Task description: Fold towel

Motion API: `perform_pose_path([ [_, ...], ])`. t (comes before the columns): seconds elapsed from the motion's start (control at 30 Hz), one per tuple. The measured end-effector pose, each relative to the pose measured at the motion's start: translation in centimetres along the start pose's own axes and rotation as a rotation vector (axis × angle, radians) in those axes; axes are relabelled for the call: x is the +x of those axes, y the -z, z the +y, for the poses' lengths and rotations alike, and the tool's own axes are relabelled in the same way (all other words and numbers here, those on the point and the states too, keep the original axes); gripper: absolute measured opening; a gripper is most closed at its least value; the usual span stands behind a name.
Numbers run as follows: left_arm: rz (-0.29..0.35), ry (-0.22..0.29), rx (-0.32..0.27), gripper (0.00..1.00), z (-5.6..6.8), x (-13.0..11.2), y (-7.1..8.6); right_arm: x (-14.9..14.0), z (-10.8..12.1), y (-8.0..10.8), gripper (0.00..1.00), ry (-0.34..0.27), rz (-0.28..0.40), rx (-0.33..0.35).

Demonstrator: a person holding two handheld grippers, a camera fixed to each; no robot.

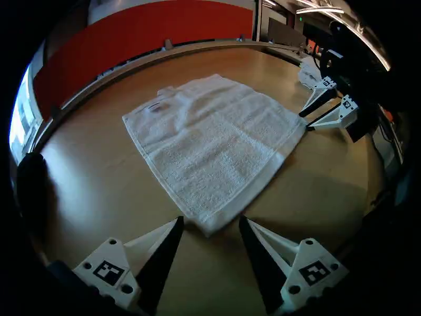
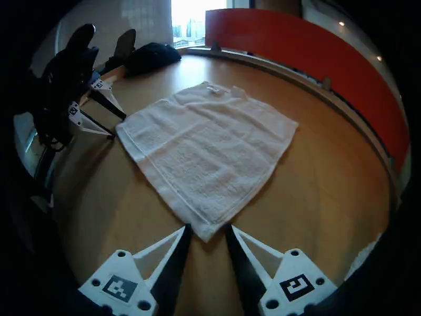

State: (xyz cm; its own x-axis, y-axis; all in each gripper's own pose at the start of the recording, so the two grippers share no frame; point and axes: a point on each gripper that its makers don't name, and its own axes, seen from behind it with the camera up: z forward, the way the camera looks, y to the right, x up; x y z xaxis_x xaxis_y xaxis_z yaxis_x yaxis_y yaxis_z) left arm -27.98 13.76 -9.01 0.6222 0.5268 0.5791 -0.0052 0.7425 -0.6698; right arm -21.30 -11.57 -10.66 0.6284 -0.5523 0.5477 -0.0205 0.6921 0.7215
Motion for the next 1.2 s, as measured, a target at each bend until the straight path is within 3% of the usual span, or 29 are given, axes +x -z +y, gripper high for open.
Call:
perform_pose_path([
  [0.2,-0.003,-0.002,-0.002,0.64,0.3,0.1,0.1,0.1,-0.3,-0.1,0.28,0.008,0.0,0.004],
  [0.27,-0.005,-0.002,-0.001,0.51,0.3,0.1,0.0,0.1,-0.4,-0.1,0.25,0.009,-0.002,0.006],
  [0.37,-0.007,0.004,0.003,0.42,0.2,0.2,-0.1,0.1,-0.5,-0.1,0.18,0.01,-0.005,0.009],
  [0.6,-0.01,0.036,0.022,0.15,-0.2,0.5,0.0,0.1,-0.8,0.1,0.13,-0.007,-0.007,0.007],
  [0.8,-0.007,0.078,0.022,0.1,-0.2,0.9,0.2,0.5,-0.9,0.6,0.13,-0.024,0.009,0.006],
  [1.2,0.034,0.097,0.035,0.1,-0.5,3.4,2.3,2.5,-0.3,2.7,0.13,-0.051,0.069,-0.016],
])
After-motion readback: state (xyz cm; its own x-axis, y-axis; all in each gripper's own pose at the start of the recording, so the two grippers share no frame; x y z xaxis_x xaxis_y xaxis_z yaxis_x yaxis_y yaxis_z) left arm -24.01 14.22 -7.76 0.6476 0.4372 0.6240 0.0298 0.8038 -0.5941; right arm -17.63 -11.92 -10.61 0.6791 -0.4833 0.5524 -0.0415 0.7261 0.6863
